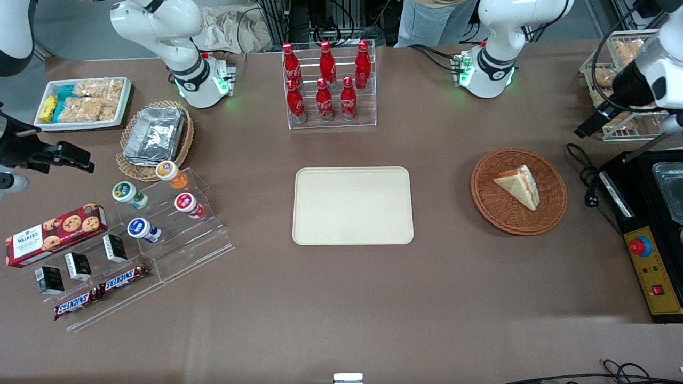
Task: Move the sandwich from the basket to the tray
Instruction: 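Move the left gripper over the wrapped sandwich in the wicker basket, then lower the open left gripper around the sandwich and close it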
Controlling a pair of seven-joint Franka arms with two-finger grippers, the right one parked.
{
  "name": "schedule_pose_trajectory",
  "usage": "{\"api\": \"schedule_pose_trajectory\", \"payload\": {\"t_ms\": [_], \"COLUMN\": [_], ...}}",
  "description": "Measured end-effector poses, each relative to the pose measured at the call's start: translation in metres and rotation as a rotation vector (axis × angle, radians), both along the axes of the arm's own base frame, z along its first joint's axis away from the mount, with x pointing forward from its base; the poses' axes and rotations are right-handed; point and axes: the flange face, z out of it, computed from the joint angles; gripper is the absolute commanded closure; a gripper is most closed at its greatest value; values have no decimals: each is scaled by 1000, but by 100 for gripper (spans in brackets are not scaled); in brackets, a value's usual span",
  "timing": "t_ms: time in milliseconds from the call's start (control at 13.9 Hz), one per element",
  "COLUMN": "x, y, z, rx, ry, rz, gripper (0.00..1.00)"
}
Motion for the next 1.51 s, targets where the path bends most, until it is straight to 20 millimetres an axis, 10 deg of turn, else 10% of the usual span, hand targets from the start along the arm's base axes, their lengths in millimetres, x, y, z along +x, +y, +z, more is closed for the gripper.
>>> {"api": "schedule_pose_trajectory", "payload": {"t_ms": [576, 935, 1511], "x": [-22, -23, -8], "y": [2, 5, 6], "z": [-70, -175, -276], "rx": [9, 3, -19], "ry": [-10, -31, -38], "rz": [75, 72, 83], "gripper": [0, 0, 0]}}
